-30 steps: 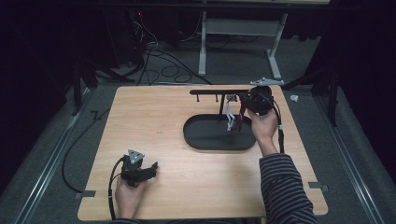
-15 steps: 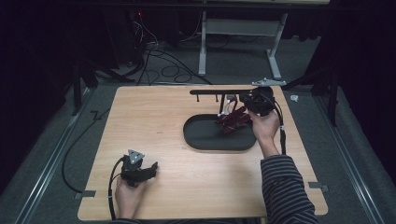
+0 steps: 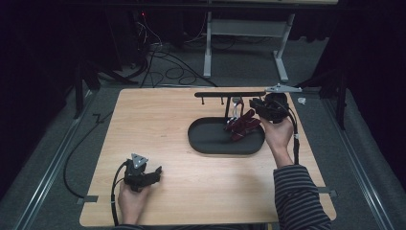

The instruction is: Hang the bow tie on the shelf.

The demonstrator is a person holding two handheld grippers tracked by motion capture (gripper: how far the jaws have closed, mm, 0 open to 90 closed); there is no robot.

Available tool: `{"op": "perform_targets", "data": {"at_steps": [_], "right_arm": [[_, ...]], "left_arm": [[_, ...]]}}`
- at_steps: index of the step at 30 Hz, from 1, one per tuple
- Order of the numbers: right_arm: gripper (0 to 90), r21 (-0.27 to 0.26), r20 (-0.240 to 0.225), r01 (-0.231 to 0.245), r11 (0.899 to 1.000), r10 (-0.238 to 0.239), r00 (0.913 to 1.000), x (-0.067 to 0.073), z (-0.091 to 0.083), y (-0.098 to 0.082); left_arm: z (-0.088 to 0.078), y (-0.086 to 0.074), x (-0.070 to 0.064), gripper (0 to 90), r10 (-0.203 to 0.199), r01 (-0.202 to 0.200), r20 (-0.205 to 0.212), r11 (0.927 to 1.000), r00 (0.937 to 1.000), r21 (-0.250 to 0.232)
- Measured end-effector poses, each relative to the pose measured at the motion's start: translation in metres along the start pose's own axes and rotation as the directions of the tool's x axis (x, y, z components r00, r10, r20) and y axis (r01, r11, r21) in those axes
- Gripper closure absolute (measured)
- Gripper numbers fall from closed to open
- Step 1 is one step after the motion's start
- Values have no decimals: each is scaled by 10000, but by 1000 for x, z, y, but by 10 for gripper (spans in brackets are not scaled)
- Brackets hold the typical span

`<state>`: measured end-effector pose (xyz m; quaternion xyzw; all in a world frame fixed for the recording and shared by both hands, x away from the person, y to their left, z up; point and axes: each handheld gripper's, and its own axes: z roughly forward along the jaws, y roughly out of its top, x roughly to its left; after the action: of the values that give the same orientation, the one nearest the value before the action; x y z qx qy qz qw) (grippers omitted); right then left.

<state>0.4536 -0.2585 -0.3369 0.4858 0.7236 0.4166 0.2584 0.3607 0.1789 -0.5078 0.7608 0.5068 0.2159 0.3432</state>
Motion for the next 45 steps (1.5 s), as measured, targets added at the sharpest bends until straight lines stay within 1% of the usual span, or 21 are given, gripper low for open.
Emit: {"op": "perform_targets", "data": {"at_steps": [6, 8, 10, 15, 23, 26, 29, 35, 41, 45], "right_arm": [[777, -142, -70, -124, 9998, 123, 9999, -4, -10, -5], [768, -146, -50, -69, 9999, 69, 10000, -5, -12, -7], [763, -152, -65, -146, 9998, 145, 9999, -7, -15, -9], [755, -273, -81, -150, 9995, 148, 9999, -10, -22, -13], [743, -349, -103, -141, 9993, 138, 9999, -13, -29, -16], [729, -427, -145, -252, 9988, 246, 9996, -13, -34, -18], [720, -428, -149, -179, 9989, 172, 9997, -14, -35, -20], [700, -551, -195, -335, 9979, 324, 9993, -18, -42, -25], [684, -584, -170, -392, 9975, 383, 9991, -21, -49, -30], [678, -689, -199, -548, 9961, 536, 9984, -25, -55, -36]], "left_arm": [[0, 0, 0, 253, 12, -12, 3, 10000, 10000, 0], [0, 0, 0, 253, 9, -9, -8, 10000, 10000, -10], [0, 0, 0, 253, 8, -8, -5, 10000, 10000, -10], [0, 0, 0, 252, 13, -13, -7, 10000, 10000, -11], [0, 0, 0, 253, 10, -10, -9, 10000, 10000, -13], [0, 0, 0, 252, 14, -14, -11, 10000, 10000, -11], [0, 0, 0, 252, 15, -15, -11, 10000, 10000, -10], [0, 0, 0, 253, 14, -14, -13, 10000, 10000, -11], [0, 0, 0, 253, 18, -18, -20, 10000, 10000, -10], [0, 0, 0, 253, 16, -16, -19, 10000, 10000, -11]]}}
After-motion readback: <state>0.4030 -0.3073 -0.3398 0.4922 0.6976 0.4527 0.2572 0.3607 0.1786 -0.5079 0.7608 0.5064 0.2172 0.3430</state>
